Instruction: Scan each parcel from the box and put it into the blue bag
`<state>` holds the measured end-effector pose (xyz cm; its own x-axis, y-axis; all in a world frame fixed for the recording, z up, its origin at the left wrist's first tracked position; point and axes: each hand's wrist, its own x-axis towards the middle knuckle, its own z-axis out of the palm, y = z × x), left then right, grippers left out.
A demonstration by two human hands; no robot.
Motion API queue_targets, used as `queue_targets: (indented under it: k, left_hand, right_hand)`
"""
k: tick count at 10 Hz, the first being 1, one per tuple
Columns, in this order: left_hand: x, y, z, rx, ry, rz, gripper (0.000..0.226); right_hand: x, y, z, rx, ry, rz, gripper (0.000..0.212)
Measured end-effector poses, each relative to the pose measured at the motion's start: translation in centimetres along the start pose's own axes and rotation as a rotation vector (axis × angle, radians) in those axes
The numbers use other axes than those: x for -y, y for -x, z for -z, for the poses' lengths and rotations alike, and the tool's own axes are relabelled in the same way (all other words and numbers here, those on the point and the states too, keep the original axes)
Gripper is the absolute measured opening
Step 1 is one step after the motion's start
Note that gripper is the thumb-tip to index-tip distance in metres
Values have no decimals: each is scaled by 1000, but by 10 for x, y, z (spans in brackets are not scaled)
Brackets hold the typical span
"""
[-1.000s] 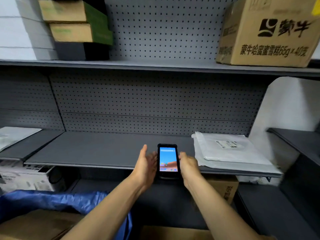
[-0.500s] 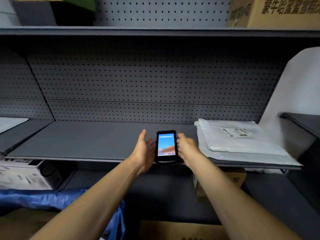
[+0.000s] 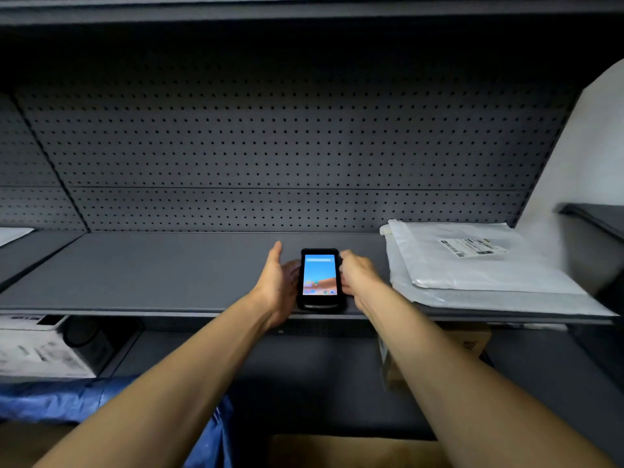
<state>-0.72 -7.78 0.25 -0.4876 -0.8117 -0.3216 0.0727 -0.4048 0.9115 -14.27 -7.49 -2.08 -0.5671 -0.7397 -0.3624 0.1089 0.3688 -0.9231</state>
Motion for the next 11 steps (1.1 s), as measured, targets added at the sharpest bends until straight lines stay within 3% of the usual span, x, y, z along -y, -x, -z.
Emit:
queue_targets:
  k: [3,9,10,11]
  left_hand:
    - [5,-13,2,-15,-14,26,75]
    - [8,-25,3,-16,-14,43,74]
    - [12,-32,6,-44,-65,6,67]
    - [12,-24,10,-179,0,-70,56]
  right_hand:
    - [-3,-8,-11,21,65,-7,46]
    - [-10,-28,-12,-6,44,-17,38]
    - [-11,-19,-7,-33,169,67,47]
    - [-18,0,3,-184,369,320,49]
